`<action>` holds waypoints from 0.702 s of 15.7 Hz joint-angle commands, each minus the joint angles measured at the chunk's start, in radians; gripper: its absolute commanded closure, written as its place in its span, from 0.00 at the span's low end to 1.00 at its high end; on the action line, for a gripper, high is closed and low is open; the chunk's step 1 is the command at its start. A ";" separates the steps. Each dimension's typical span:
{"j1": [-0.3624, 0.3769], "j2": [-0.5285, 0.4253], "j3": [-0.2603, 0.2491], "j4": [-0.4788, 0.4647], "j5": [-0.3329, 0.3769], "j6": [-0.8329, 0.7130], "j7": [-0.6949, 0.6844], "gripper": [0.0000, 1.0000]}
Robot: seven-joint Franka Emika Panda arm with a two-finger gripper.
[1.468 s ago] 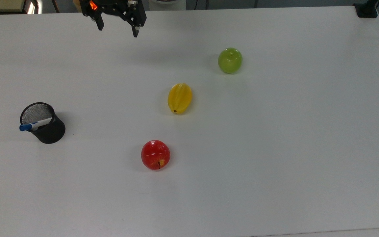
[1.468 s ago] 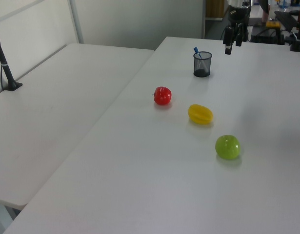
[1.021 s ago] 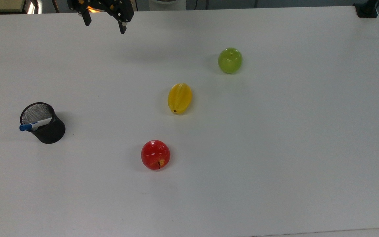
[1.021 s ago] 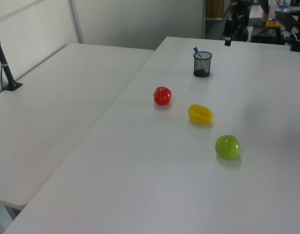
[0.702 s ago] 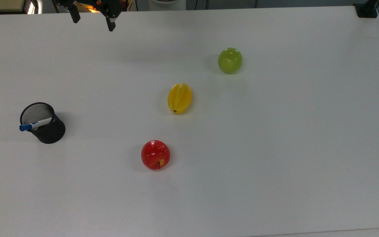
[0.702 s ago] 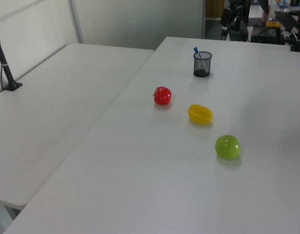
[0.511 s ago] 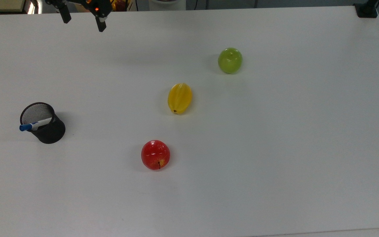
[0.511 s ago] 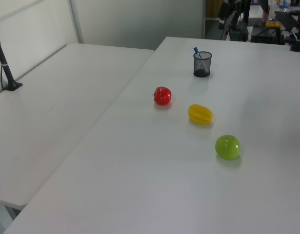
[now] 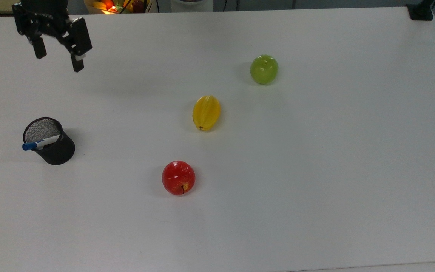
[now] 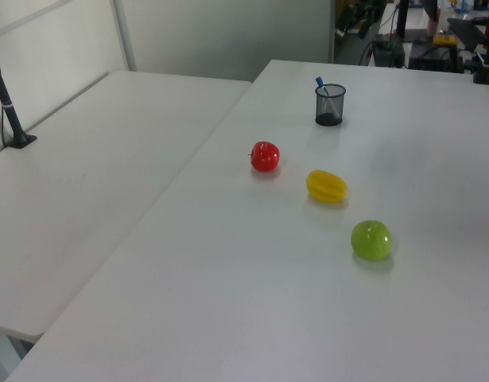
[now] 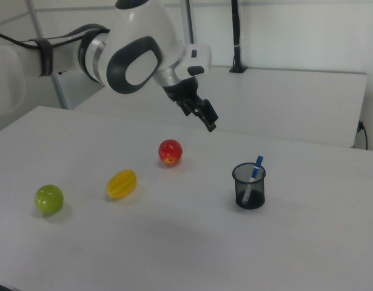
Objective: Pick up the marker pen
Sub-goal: 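Move the open gripper over the black mesh pen cup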
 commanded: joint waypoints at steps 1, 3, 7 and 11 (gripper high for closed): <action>-0.023 0.116 -0.004 0.083 0.005 0.070 -0.016 0.00; -0.034 0.167 -0.004 0.106 0.000 0.118 -0.021 0.00; -0.047 0.274 -0.004 0.172 -0.028 0.172 -0.022 0.03; -0.058 0.342 -0.004 0.236 -0.029 0.175 -0.050 0.12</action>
